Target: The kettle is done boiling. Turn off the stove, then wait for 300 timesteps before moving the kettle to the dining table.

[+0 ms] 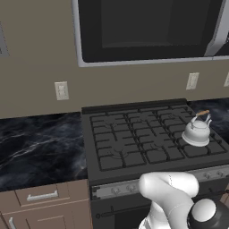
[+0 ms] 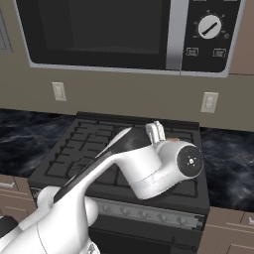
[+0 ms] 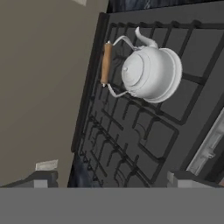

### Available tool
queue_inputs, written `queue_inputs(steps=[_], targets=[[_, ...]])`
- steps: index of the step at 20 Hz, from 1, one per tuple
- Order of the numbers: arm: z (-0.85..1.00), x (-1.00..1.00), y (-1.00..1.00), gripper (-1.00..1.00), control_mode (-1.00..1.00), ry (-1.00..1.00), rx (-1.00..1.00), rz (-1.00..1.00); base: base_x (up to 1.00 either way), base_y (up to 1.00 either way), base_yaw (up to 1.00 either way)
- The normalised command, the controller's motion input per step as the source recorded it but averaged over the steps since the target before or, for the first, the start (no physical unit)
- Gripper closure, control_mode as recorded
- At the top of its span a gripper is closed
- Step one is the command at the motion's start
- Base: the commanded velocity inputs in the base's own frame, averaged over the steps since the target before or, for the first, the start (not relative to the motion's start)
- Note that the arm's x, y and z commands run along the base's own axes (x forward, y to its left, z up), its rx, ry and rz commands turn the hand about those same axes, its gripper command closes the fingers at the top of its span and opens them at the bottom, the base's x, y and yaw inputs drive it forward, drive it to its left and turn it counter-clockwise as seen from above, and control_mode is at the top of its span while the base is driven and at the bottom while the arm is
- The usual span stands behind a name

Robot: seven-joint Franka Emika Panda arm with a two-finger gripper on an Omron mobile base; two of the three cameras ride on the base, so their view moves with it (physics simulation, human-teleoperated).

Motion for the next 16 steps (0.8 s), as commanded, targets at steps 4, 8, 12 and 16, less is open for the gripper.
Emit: queue_inputs(steps=[4,8,12,16], targets=[[0.00,0.14,0.10,-1.00,-1.00,0.01,-0.08,0.00,0.00,0.00,0.00],[0.00,0.16,0.03,-1.00,-1.00,0.01,-0.06,0.01,0.00,0.00,0.00],[0.00,0.18,0.04,-1.00,-1.00,0.01,-0.06,0.01,0.00,0.00,0.00],[0.00,0.23,0.03,-1.00,-1.00,0.03,-0.07,0.01,0.00,0.00,0.00]])
